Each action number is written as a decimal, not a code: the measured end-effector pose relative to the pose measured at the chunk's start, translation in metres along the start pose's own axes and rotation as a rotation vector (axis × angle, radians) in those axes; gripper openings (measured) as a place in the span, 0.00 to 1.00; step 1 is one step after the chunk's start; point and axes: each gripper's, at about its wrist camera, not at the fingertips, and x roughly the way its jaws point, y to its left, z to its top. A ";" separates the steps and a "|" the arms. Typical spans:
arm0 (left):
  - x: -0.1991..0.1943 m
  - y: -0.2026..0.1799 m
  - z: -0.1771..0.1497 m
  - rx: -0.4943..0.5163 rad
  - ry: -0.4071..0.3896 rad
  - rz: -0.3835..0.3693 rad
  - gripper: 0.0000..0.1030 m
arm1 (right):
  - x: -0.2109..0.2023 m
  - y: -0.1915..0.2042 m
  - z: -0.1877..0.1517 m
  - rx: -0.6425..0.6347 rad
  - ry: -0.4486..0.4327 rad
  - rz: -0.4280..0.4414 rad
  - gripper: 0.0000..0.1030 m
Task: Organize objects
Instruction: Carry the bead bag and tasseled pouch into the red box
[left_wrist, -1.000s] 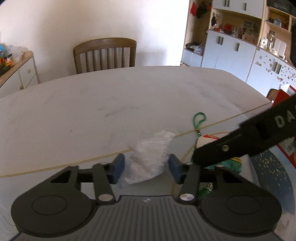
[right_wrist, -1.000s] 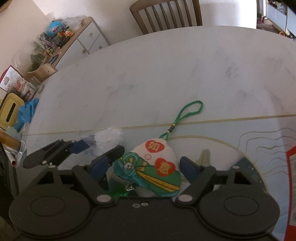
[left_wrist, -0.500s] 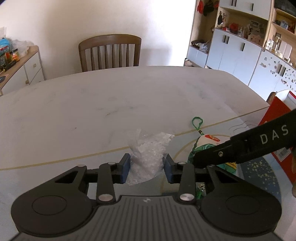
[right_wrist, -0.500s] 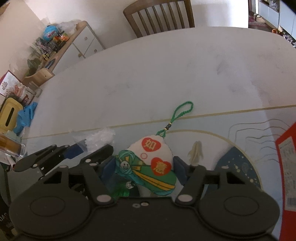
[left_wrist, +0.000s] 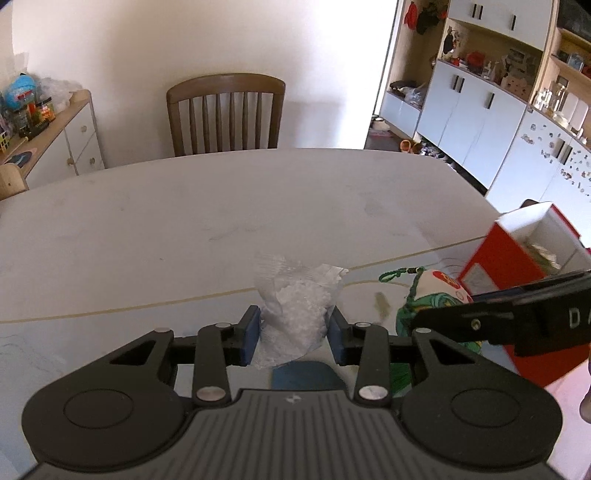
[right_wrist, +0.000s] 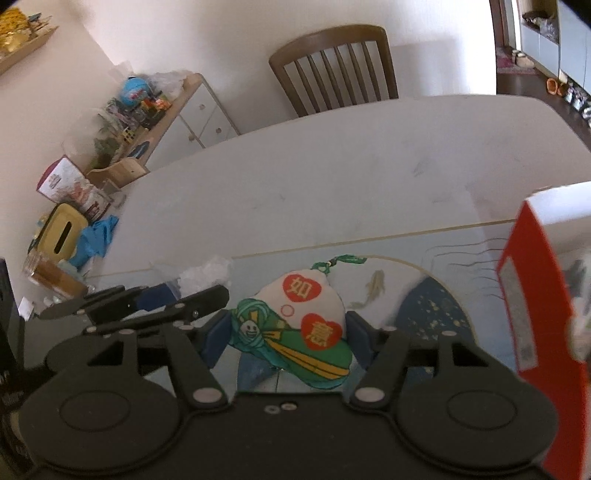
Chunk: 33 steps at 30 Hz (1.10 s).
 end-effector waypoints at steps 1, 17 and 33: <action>-0.005 -0.004 0.001 0.005 0.001 0.002 0.36 | -0.008 -0.001 -0.003 -0.008 -0.007 -0.006 0.63; -0.061 -0.093 0.006 0.069 0.034 -0.036 0.36 | -0.120 -0.045 -0.036 -0.042 -0.114 -0.034 0.63; -0.045 -0.222 0.028 0.185 0.032 -0.096 0.37 | -0.193 -0.154 -0.021 -0.010 -0.223 -0.097 0.63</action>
